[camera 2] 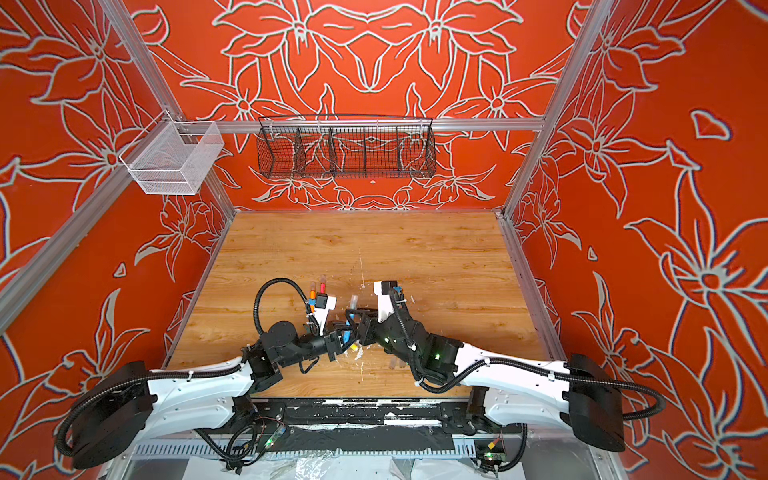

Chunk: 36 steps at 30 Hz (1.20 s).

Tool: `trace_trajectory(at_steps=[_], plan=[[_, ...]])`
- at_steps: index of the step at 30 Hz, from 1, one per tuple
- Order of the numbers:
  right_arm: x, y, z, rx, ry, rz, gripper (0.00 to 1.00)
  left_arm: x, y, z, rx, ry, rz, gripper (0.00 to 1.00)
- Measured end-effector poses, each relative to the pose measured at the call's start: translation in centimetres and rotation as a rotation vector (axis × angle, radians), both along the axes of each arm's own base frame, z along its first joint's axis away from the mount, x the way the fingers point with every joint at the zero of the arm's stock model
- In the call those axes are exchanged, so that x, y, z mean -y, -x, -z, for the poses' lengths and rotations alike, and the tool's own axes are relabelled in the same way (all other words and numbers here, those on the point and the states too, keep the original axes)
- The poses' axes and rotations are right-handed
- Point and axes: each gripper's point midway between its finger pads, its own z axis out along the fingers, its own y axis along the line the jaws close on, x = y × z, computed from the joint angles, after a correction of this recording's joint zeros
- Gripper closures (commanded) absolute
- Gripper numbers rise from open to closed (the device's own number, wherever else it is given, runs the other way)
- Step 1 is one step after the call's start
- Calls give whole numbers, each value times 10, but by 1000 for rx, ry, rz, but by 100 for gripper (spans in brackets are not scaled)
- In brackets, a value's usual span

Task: Insert the pens into the pen caps
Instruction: 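Press the cap down onto the blue marker with the right gripper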

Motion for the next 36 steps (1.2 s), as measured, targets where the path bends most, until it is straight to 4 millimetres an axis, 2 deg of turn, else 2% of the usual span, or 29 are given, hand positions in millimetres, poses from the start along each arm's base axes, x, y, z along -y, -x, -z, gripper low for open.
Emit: trace_trajectory(at_steps=[2, 5, 9, 11, 16, 21, 25, 36], plan=[[5, 3, -7, 16, -2, -6, 29, 0, 0, -2, 22, -4, 2, 100], [17, 8, -26, 54, -30, -7, 24, 1, 1, -1, 50, -17, 9, 100], [31, 12, -52, 112, -82, 2, 23, 2, 5, -2, 91, -33, 33, 100], [35, 12, -58, 129, -87, 9, 23, 4, 7, -2, 112, -40, 48, 100], [38, 7, -57, 142, -39, 35, 36, 6, 12, -3, 162, -57, 81, 100], [30, 2, -63, 154, -9, 39, 45, 7, 16, -2, 198, -74, 104, 100], [24, -1, -67, 156, -1, 39, 49, 7, 16, 0, 216, -88, 107, 100], [14, -6, -54, 133, 40, 37, 55, 7, 17, 4, 221, -110, 112, 100]])
